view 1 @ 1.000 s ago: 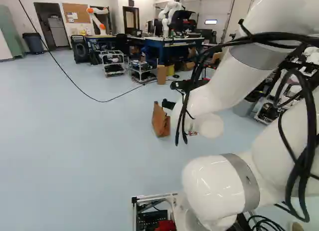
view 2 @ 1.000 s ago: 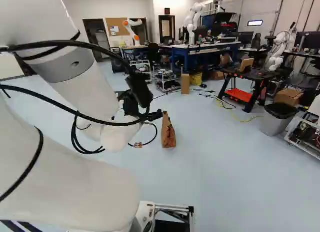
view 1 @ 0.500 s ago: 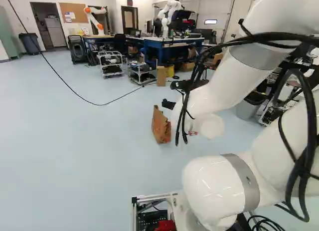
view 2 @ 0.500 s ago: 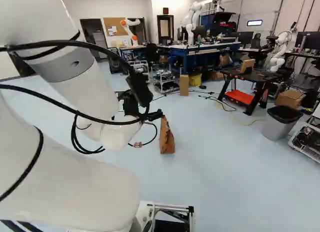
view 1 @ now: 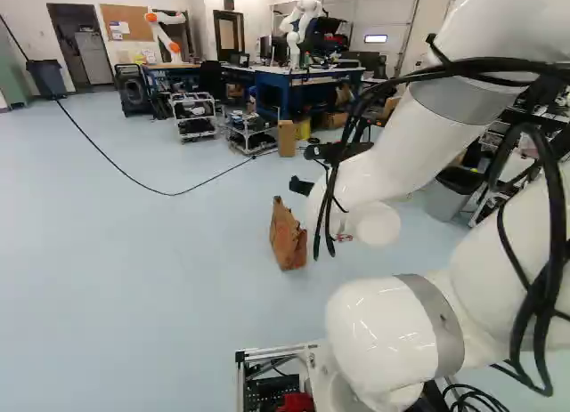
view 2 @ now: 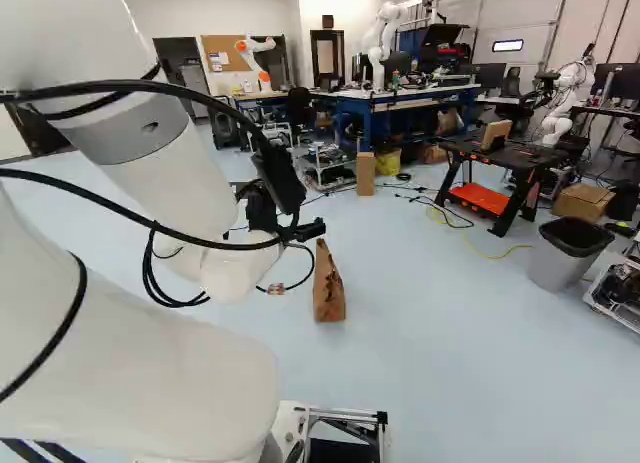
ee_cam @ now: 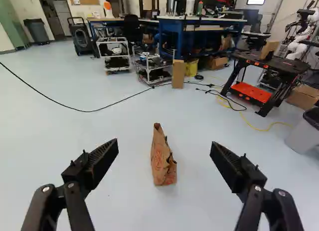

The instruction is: Pick up the grocery bag from the ground

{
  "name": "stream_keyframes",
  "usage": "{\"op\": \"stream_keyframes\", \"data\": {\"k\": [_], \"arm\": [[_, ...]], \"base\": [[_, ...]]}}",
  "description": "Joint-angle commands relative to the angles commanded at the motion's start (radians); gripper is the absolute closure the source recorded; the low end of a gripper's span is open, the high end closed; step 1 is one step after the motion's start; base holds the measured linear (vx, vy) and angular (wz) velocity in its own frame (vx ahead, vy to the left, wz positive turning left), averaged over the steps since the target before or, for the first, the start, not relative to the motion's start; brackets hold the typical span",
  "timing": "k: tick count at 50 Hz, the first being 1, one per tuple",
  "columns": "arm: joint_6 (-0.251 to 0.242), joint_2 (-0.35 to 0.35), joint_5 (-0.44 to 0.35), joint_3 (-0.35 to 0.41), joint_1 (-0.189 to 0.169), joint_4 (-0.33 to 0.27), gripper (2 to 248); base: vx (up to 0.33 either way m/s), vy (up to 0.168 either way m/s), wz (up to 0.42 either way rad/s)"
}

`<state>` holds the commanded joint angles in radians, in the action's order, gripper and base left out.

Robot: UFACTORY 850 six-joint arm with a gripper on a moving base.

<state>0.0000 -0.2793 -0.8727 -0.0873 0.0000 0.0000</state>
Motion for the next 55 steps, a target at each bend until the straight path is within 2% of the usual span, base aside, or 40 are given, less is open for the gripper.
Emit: {"op": "stream_keyframes", "data": {"k": [55], "arm": [[0.0,0.0,0.0,0.0,0.0,0.0,3]], "base": [[0.205,-0.015,-0.012]]}}
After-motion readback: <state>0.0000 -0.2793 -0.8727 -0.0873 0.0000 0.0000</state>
